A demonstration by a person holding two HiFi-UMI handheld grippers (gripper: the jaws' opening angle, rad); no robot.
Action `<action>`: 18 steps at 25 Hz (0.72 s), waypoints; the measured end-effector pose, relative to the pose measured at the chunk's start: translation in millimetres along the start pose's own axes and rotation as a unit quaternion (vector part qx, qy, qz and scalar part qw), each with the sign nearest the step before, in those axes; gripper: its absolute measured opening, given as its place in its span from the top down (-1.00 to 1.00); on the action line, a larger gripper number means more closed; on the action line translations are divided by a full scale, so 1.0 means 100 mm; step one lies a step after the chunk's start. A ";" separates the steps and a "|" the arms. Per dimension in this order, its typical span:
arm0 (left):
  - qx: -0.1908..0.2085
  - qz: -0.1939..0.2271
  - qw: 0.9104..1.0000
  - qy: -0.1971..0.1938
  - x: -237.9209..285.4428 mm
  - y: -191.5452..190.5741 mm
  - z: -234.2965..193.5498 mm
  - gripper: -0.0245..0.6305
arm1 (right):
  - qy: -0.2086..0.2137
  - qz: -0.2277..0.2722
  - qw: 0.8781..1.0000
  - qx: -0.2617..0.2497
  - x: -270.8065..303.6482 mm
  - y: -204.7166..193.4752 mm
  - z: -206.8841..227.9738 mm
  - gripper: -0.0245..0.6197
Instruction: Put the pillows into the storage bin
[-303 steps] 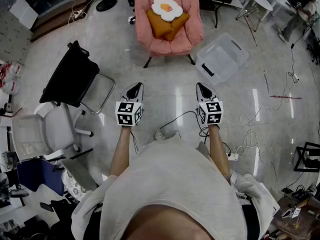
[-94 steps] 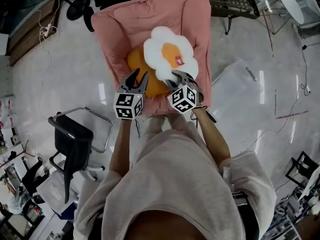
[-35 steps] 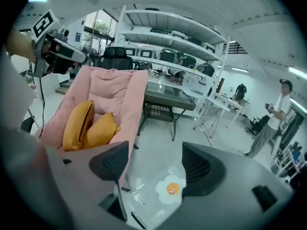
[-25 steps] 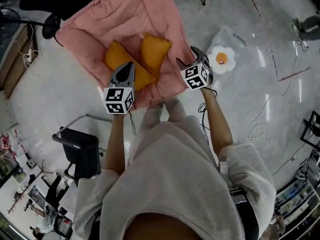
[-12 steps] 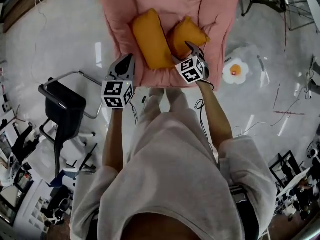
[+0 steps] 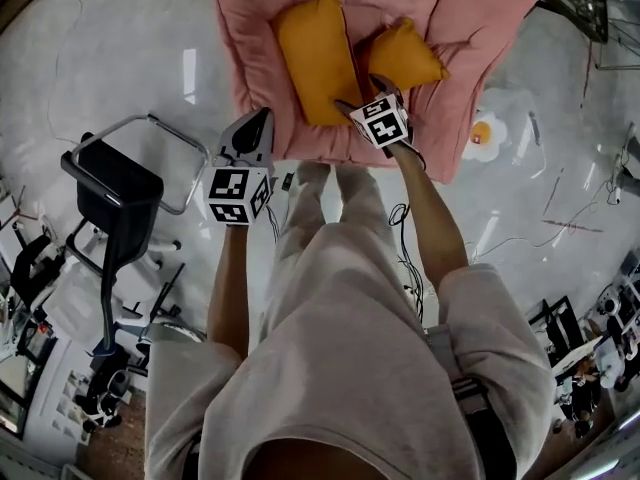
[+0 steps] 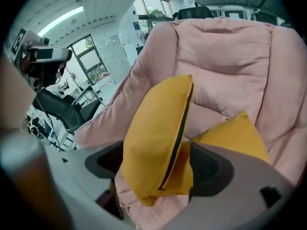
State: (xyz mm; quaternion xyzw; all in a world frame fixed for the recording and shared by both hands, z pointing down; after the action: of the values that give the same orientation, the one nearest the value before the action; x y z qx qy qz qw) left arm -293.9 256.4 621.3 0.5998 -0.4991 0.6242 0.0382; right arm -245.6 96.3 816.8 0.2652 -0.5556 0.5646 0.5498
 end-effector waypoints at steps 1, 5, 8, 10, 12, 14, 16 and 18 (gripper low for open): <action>-0.002 -0.002 1.000 0.000 0.02 -0.03 -0.01 0.89 | 0.004 -0.004 1.000 0.007 0.08 -0.02 0.02 -0.39; -0.014 -0.014 1.000 -0.002 0.10 -0.16 -0.11 0.89 | 0.016 -0.028 0.999 0.012 0.40 -0.07 0.03 -0.40; -0.020 -0.022 1.000 -0.002 0.15 -0.24 -0.18 0.89 | 0.019 -0.041 0.999 0.012 0.62 -0.05 0.04 -0.41; -0.021 -0.028 0.999 -0.002 0.18 -0.29 -0.21 0.89 | 0.027 -0.046 0.998 0.017 0.72 -0.06 0.06 -0.44; -0.023 -0.032 0.999 -0.001 0.21 -0.31 -0.23 0.89 | 0.044 -0.047 0.998 0.027 0.80 -0.08 0.08 -0.54; -0.023 -0.034 0.999 -0.001 0.23 -0.31 -0.25 0.89 | 0.058 -0.051 0.997 0.029 0.86 -0.07 0.07 -0.55; -0.022 -0.035 0.999 0.000 0.22 -0.32 -0.27 0.89 | 0.061 -0.058 0.996 0.013 0.91 -0.04 0.00 -0.55; -0.021 -0.035 0.999 0.000 0.21 -0.32 -0.29 0.89 | 0.064 -0.068 0.996 0.000 0.96 -0.01 -0.09 -0.49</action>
State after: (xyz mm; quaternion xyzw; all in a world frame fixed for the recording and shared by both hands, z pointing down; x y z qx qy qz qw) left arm -299.1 280.0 662.9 0.6164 -0.4905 0.6117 0.0728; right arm -265.8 135.7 902.2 0.2659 -0.4999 0.5419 0.6210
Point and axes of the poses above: the fingertips, and each gripper's own axes: x forward along the fingers, z to its right, y out of its top, the point moved 2 cm from there along -x, backward along the fingers, and after that the axes turned 11 degrees about -z, right-handed, at the moved point
